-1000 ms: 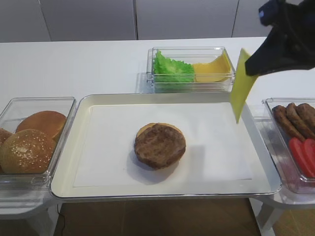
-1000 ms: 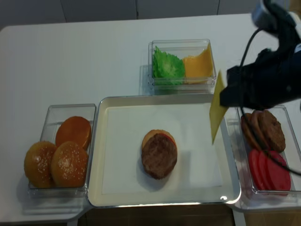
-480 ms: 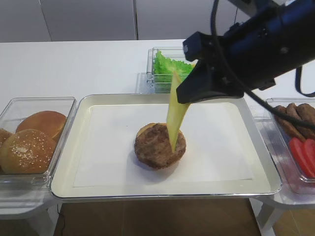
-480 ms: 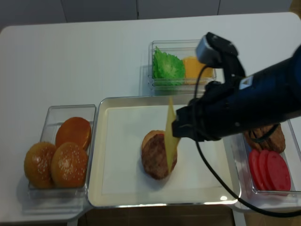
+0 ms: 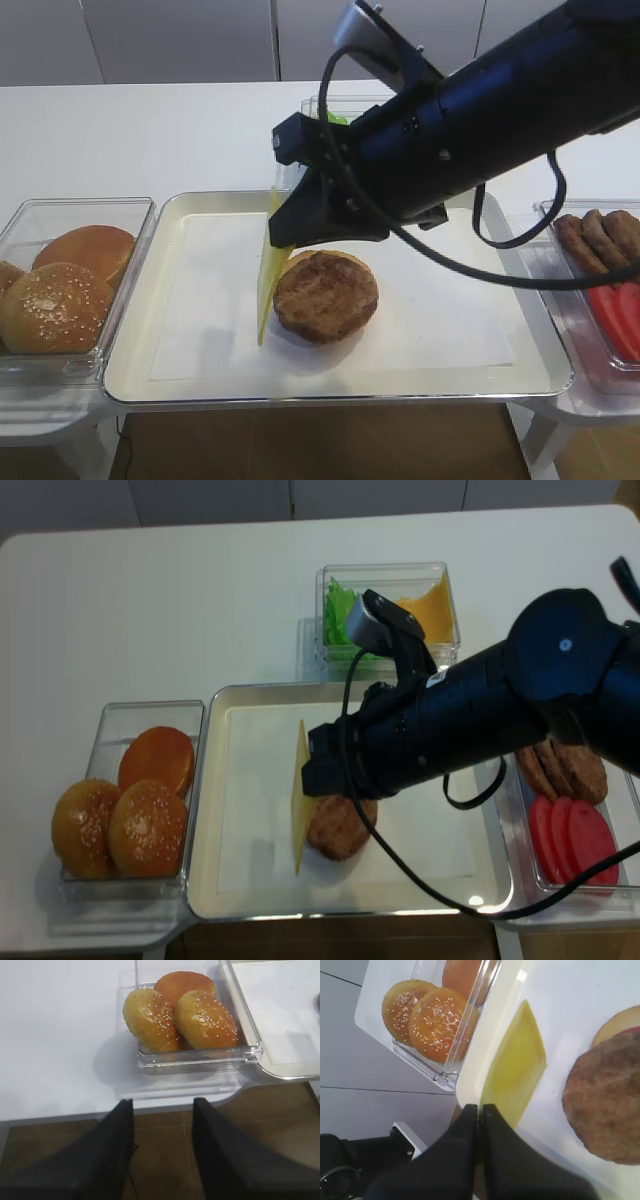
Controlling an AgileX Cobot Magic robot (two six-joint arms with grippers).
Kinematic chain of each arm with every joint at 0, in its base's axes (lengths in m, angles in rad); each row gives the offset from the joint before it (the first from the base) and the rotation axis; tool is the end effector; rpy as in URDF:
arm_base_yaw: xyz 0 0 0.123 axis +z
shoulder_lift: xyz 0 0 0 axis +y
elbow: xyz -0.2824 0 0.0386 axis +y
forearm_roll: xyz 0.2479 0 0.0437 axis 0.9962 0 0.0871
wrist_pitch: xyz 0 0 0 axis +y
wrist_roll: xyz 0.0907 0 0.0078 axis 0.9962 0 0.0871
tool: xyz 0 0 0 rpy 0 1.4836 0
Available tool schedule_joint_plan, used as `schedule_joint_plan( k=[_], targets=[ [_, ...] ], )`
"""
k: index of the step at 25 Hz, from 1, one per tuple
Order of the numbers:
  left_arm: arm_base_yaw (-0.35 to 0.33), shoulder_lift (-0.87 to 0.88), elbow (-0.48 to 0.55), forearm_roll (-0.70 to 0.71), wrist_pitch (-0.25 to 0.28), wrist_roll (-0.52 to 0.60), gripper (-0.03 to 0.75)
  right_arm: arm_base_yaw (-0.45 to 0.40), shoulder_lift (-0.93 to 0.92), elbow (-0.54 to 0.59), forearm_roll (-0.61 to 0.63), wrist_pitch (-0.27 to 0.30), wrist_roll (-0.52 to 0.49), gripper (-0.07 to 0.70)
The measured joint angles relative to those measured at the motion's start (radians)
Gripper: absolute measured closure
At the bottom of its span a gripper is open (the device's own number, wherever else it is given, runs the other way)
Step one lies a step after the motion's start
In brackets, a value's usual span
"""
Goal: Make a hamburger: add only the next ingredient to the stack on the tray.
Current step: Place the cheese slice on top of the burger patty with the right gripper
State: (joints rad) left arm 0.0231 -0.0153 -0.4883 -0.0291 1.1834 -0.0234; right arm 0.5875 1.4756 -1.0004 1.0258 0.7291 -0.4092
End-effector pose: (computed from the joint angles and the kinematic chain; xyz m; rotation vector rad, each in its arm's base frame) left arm -0.0114 -0.0027 0.2643 -0.0467 2.1627 -0.0356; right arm 0.2233 0.2111 0.2784 -0.4492 2.5178 1.1908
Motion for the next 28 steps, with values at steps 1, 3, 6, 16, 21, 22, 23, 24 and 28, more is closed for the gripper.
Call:
schedule_joint_plan(
  k=[1,3,6,16,21,22,23,24,28],
  targets=[
    [0.0,0.0,0.0,0.0,0.0,0.0,0.422,0.001,0.01,0.0,0.009,-0.002,-0.014,0.601],
    [0.0,0.0,0.0,0.0,0.0,0.0,0.422,0.001,0.027,0.0,0.016,-0.01,-0.023,0.601],
    [0.0,0.0,0.0,0.0,0.0,0.0,0.422,0.001,0.044,0.0,-0.014,-0.022,-0.027,0.601],
    [0.0,0.0,0.0,0.0,0.0,0.0,0.422,0.001,0.094,0.0,-0.21,-0.058,0.014,0.601],
    [0.0,0.0,0.0,0.0,0.0,0.0,0.422,0.001,0.104,0.0,-0.296,-0.08,0.066,0.601],
    [0.0,0.0,0.0,0.0,0.0,0.0,0.422,0.001,0.104,0.0,-0.315,-0.085,0.081,0.601],
    [0.0,0.0,0.0,0.0,0.0,0.0,0.422,0.001,0.104,0.0,-0.335,-0.09,0.094,0.601],
    [0.0,0.0,0.0,0.0,0.0,0.0,0.422,0.001,0.104,0.0,-0.357,-0.092,0.107,0.601],
    [0.0,0.0,0.0,0.0,0.0,0.0,0.422,0.001,0.104,0.0,-0.423,-0.101,0.16,0.601]
  ],
)
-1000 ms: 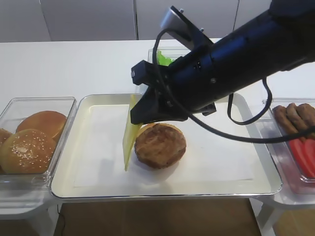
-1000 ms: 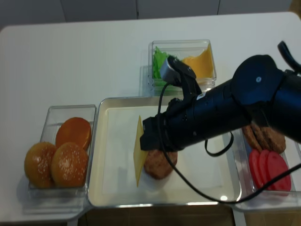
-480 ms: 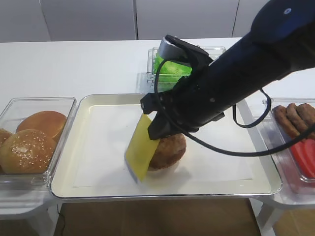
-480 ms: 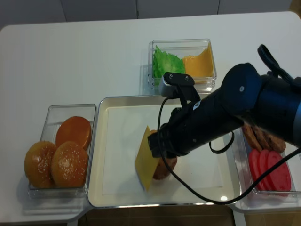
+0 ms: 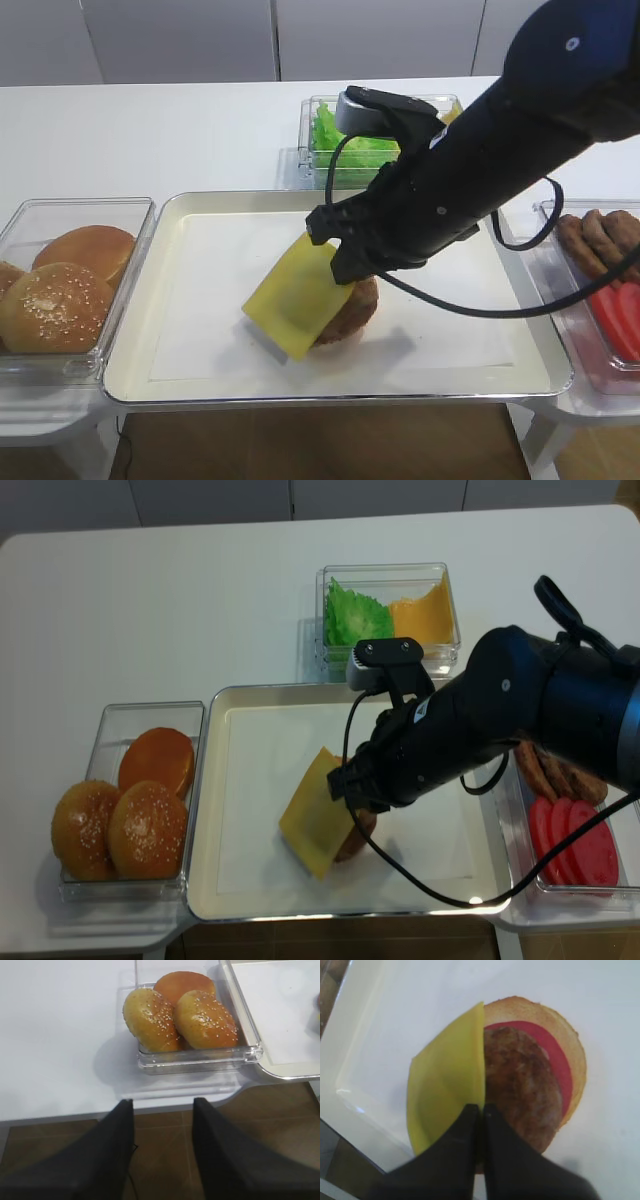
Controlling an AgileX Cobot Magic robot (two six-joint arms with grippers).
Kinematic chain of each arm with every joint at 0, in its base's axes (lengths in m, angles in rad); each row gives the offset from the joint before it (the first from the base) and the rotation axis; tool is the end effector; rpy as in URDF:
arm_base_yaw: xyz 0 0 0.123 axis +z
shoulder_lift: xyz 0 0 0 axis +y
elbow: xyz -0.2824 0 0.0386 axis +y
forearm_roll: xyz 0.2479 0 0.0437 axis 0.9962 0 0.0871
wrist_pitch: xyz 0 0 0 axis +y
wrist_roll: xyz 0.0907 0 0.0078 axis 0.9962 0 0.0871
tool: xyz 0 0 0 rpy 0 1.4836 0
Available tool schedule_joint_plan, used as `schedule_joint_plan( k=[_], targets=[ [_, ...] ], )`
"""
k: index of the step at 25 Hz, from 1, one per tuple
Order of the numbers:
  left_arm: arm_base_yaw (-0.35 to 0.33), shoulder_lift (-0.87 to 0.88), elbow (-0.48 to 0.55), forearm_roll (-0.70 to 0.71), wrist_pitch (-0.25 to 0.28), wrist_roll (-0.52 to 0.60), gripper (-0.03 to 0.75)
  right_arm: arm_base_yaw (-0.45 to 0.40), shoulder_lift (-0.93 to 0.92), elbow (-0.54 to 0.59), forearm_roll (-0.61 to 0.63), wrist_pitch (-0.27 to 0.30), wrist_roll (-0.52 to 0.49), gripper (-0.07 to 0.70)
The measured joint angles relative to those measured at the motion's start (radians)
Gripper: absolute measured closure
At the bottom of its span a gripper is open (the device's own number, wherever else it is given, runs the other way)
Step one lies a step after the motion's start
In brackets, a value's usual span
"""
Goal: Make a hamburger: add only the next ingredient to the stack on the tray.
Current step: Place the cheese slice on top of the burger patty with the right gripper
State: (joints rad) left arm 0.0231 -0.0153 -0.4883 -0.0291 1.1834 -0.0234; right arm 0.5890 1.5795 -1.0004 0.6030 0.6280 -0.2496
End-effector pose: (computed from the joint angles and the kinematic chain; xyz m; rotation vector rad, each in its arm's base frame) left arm -0.0114 -0.0027 0.2643 -0.0467 2.1627 -0.0356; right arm 0.2463 0.2011 0.2323 -0.5692 2.6374 0.7281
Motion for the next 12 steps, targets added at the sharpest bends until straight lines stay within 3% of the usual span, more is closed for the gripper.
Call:
schedule_joint_plan(
  k=[12],
  targets=[
    [0.0,0.0,0.0,0.0,0.0,0.0,0.422,0.0,0.0,0.0,-0.118,-0.01,0.112,0.601]
  ],
)
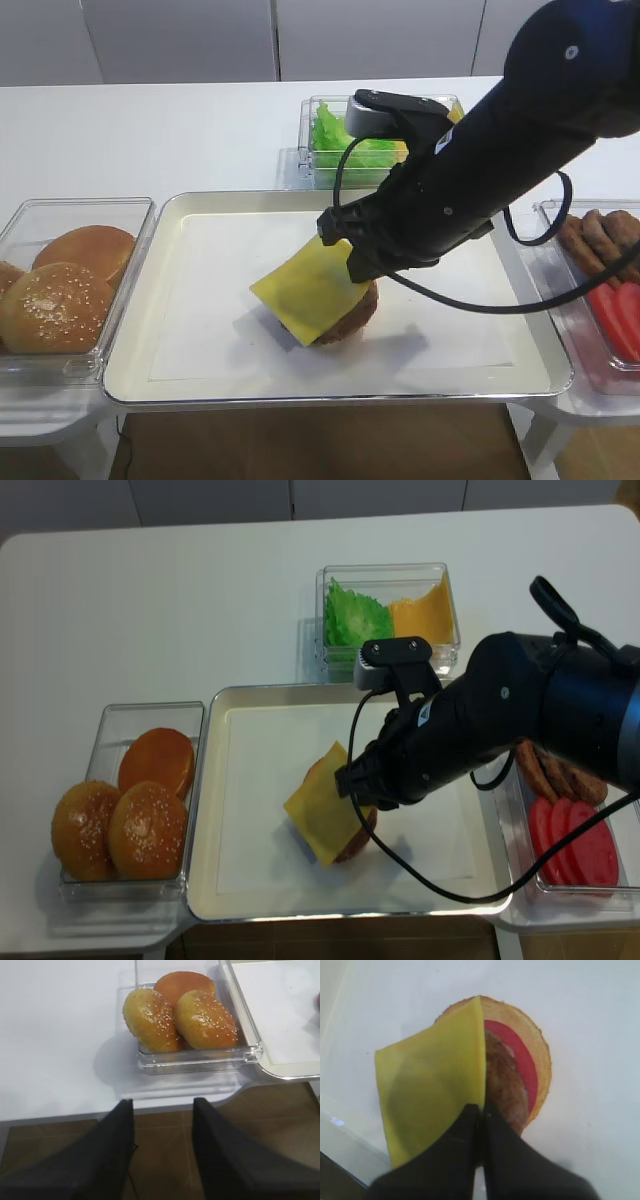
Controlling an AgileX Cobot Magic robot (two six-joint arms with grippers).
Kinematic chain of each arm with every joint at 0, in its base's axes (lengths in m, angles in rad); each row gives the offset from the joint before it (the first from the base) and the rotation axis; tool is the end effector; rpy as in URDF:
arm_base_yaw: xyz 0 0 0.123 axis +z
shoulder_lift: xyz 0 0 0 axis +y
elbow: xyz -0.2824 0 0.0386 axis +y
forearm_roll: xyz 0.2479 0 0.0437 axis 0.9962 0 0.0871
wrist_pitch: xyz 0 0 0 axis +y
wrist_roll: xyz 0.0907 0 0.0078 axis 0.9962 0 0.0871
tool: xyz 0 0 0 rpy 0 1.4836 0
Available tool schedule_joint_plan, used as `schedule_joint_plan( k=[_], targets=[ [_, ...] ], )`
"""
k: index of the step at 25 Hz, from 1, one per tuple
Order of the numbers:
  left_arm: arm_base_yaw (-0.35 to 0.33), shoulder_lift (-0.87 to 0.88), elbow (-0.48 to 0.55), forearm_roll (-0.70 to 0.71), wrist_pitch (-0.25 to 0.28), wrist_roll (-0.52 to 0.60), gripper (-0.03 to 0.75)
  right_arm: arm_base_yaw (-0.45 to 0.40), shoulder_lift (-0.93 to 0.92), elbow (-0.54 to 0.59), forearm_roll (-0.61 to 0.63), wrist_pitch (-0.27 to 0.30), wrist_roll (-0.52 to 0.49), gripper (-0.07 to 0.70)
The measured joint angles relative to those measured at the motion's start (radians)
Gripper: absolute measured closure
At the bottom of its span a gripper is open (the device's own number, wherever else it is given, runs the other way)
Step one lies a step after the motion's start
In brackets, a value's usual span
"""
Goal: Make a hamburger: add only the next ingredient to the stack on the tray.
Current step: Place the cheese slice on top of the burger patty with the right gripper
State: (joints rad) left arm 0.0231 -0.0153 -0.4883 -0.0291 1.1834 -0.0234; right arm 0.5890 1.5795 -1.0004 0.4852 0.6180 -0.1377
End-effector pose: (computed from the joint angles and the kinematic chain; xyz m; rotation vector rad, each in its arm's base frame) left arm -0.0114 -0.0027 0.2643 -0.0467 2.1627 -0.0356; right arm 0.2488 0.1959 0.2297 -0.5308 2.6618 0.6380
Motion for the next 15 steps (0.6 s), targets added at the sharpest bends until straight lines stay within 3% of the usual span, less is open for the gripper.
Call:
schedule_joint_plan(
  k=[15],
  targets=[
    [0.0,0.0,0.0,0.0,0.0,0.0,0.422,0.0,0.0,0.0,-0.043,0.007,0.052,0.601]
  ],
)
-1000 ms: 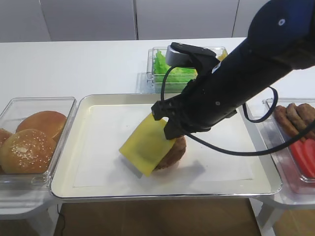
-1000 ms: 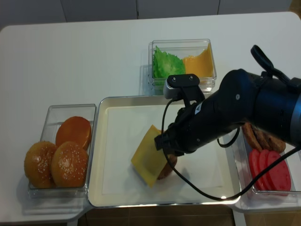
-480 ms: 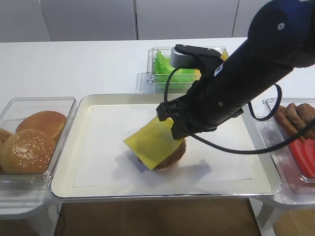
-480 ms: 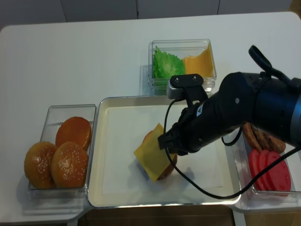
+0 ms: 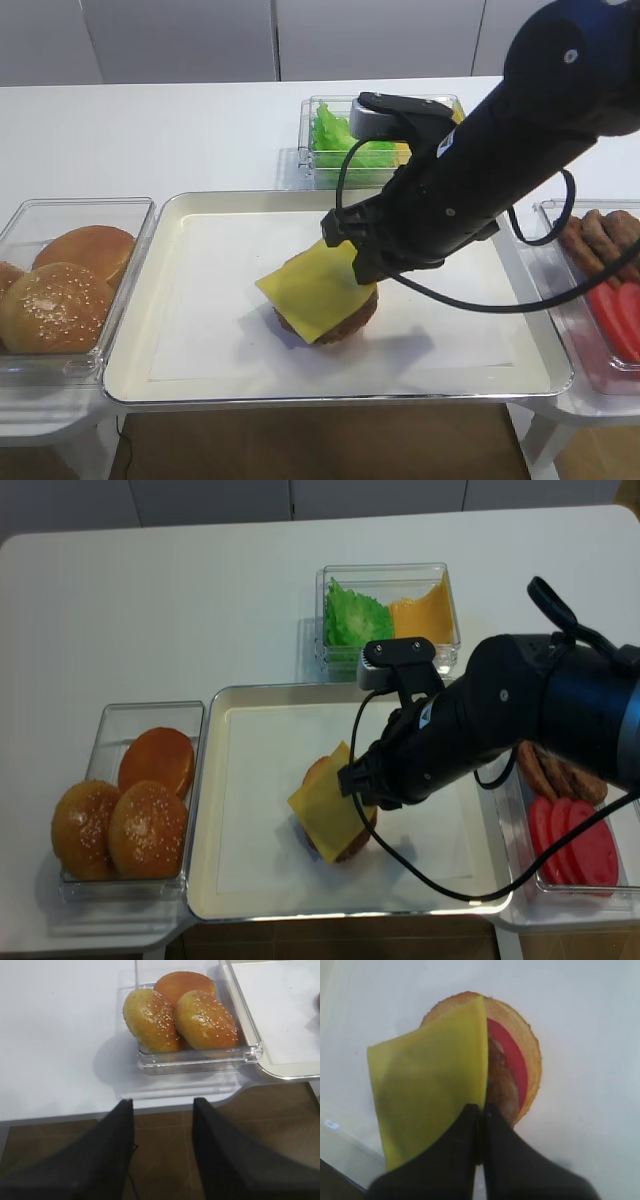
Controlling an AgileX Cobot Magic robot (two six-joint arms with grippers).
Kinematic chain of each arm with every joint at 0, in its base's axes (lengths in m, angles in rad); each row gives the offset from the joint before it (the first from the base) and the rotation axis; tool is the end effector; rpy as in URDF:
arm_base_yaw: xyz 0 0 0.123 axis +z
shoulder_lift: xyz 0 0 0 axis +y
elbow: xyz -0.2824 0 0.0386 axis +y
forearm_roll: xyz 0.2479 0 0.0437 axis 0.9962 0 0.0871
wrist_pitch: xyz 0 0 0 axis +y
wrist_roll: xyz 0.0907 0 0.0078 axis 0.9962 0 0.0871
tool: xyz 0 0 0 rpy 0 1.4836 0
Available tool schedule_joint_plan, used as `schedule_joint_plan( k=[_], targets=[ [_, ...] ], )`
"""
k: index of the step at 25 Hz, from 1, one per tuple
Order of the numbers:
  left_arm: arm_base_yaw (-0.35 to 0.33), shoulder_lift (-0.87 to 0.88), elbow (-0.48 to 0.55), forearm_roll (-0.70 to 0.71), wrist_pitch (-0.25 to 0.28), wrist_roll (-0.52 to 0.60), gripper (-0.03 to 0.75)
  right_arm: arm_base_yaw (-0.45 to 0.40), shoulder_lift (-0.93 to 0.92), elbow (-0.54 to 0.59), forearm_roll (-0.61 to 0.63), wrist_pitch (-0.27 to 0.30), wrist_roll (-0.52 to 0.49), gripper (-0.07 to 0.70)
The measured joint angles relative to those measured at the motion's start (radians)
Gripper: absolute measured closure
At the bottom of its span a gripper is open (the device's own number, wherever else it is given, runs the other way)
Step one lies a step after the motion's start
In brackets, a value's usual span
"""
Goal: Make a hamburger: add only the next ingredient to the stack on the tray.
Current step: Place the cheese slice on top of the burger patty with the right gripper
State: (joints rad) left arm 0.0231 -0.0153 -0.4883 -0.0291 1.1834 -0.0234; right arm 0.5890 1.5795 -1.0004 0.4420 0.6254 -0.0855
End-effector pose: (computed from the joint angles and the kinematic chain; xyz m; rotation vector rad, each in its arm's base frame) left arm -0.0114 -0.0027 0.2643 -0.0467 2.1627 -0.0356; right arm 0.2489 0.1938 0.2286 -0.5065 2.6828 0.6088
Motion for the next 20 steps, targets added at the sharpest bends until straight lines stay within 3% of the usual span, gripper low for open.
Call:
schedule_joint_plan(
  k=[3,5,10,13,20],
  targets=[
    [0.0,0.0,0.0,0.0,0.0,0.0,0.422,0.0,0.0,0.0,-0.001,0.002,0.007,0.591],
    [0.0,0.0,0.0,0.0,0.0,0.0,0.422,0.0,0.0,0.0,-0.002,0.004,0.014,0.541],
    [0.0,0.0,0.0,0.0,0.0,0.0,0.422,0.0,0.0,0.0,-0.006,0.008,0.039,0.268],
    [0.0,0.0,0.0,0.0,0.0,0.0,0.422,0.0,0.0,0.0,-0.015,0.008,0.045,0.15],
    [0.0,0.0,0.0,0.0,0.0,0.0,0.422,0.0,-0.015,-0.036,-0.137,0.035,0.144,0.103]
  ],
)
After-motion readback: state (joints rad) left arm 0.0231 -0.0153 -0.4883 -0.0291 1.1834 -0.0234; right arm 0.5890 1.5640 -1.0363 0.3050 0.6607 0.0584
